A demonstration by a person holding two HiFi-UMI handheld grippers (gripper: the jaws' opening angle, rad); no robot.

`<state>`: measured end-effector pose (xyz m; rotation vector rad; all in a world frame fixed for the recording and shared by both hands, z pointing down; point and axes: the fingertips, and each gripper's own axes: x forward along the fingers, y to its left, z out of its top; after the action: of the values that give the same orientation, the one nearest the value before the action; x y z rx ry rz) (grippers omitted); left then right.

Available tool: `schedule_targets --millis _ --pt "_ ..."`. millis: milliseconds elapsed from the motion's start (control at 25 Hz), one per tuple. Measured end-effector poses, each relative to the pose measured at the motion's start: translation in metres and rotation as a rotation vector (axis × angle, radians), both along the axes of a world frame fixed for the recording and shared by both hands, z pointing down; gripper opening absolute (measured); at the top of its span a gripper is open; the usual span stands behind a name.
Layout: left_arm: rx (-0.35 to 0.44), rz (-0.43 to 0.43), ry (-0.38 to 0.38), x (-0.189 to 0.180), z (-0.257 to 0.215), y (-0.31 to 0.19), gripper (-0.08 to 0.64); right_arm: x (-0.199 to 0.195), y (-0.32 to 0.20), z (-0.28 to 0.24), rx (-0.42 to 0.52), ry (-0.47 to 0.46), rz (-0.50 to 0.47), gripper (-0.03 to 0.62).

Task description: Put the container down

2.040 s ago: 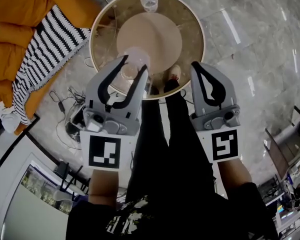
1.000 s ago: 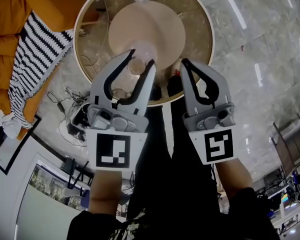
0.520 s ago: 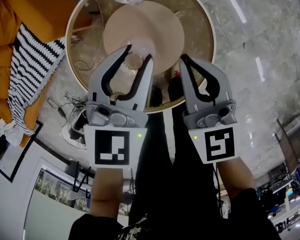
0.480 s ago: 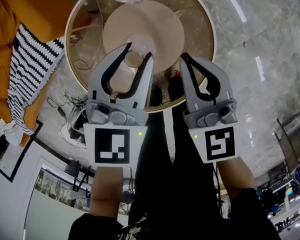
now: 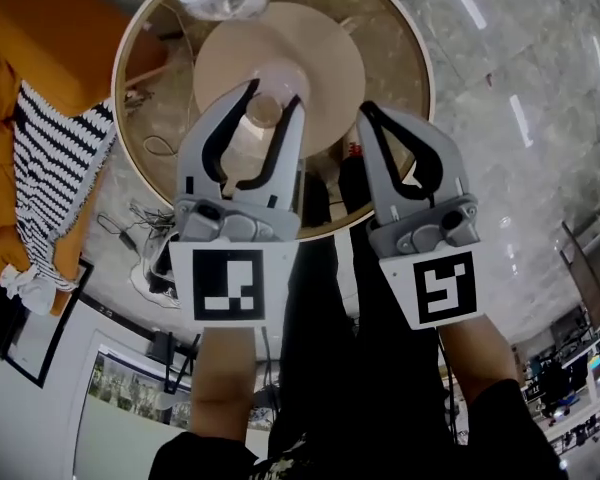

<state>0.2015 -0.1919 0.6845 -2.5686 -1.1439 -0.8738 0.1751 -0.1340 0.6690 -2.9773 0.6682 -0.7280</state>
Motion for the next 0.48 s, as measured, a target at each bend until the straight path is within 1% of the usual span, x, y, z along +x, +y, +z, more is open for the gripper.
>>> schedule_targets --millis 240,480 --pt "0.021 0.021 -0.031 0.004 0.028 0.004 0.149 -0.009 0.003 0.017 0.008 -0.048 0.030 -0.005" --pt "0.037 0.021 -0.070 0.011 0.059 0.006 0.149 -0.020 -0.005 0.033 0.002 -0.076 0.001 -0.005"
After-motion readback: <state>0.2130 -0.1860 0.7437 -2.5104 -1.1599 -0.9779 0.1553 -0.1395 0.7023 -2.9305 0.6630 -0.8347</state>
